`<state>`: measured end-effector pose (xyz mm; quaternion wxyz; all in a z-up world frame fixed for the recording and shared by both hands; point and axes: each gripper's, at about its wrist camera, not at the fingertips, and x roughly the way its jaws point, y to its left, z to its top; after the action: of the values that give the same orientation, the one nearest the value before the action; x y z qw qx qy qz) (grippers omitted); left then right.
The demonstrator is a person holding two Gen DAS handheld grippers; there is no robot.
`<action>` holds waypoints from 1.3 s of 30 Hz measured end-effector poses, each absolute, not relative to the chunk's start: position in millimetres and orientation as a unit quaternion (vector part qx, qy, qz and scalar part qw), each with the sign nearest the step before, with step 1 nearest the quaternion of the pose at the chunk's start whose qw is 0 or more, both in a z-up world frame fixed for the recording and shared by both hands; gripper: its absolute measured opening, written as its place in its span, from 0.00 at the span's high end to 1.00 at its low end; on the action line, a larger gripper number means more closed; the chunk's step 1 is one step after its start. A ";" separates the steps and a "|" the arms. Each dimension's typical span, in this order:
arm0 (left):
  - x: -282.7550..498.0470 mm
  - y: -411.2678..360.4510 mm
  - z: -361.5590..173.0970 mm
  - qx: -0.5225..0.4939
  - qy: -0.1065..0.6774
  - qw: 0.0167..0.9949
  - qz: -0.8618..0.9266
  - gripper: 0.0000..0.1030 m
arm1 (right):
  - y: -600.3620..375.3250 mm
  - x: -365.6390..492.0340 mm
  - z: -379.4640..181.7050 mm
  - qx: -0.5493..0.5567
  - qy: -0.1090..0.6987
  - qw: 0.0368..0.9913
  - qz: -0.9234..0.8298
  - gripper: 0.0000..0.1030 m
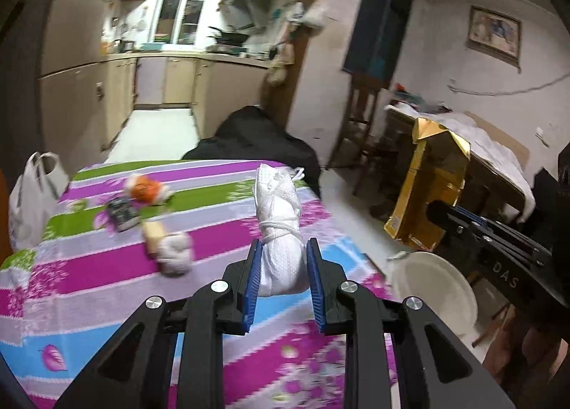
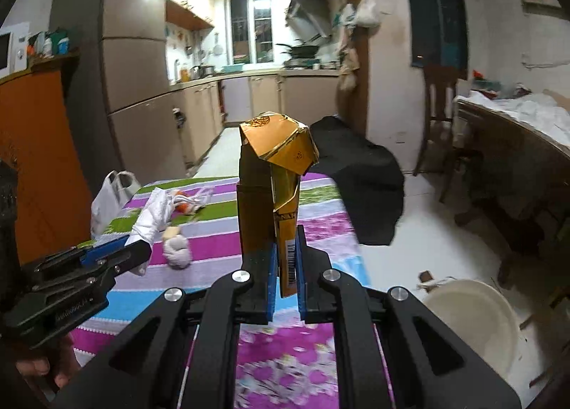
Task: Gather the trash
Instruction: 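Carry the white cloth and gold box over the white basin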
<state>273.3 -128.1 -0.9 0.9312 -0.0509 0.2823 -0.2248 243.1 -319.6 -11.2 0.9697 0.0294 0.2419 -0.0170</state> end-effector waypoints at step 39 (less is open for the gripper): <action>290.5 -472.1 -91.5 0.059 0.422 0.803 -0.416 0.75 | -571.3 196.6 -110.3 0.161 0.457 0.861 -0.154 0.93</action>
<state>290.5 -472.1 -91.5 0.8033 0.0585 0.4217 -0.4163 196.6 -571.3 -110.3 0.8612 0.1610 0.4569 -0.1537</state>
